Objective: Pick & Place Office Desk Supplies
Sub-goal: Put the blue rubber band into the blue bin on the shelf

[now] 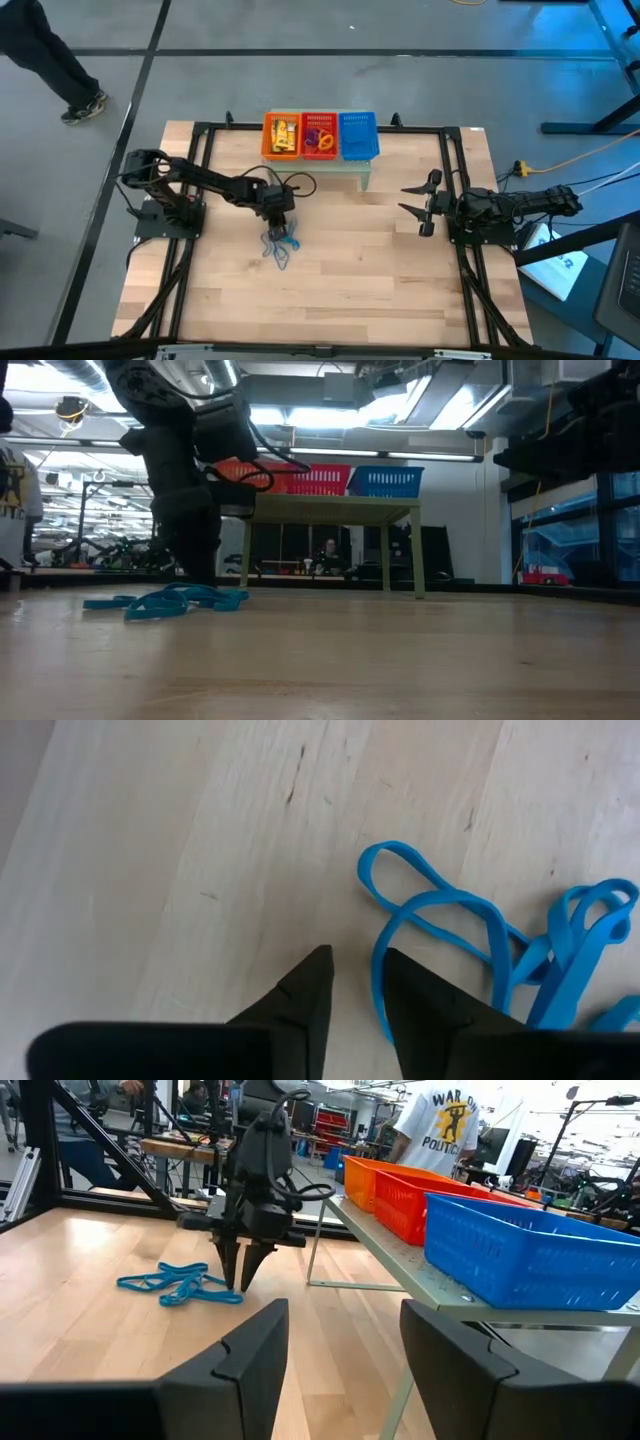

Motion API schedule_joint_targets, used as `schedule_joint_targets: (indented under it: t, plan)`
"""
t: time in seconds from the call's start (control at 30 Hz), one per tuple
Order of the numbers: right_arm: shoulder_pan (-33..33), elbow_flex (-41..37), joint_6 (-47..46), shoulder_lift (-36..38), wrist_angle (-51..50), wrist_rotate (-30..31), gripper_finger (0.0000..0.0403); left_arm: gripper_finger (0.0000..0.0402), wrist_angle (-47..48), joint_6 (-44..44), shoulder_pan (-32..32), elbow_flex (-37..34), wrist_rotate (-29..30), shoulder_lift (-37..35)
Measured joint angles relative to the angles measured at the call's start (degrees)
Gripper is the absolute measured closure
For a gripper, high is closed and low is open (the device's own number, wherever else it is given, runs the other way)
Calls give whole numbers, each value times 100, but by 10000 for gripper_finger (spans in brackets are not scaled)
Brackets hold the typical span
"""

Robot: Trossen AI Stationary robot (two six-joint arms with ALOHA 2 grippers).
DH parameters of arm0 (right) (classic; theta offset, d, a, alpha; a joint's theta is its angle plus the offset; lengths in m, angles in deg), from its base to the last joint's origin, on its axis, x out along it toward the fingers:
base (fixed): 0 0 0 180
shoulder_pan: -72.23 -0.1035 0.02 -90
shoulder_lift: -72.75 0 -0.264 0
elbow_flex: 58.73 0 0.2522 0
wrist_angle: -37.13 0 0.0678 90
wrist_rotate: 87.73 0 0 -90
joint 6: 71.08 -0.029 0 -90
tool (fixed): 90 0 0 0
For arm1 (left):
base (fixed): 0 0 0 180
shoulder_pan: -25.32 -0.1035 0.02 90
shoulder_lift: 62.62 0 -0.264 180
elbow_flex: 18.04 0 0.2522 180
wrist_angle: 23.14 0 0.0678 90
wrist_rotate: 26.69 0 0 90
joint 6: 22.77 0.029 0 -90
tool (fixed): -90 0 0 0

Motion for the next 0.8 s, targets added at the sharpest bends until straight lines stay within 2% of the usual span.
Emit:
schedule_joint_targets:
  t: [0.27, 0.57, 0.8]
  plan:
    - [0, 0, -15, 0, 0, 7, 208, 337, -205, -10, 43, -1, -211, 167]
    - [0, 0, -13, 0, 0, 13, 208, 387, -235, -89, 41, -6, -355, 181]
    - [0, 2, -13, 0, 0, 13, 208, 398, -767, -588, -41, -16, -965, 118]
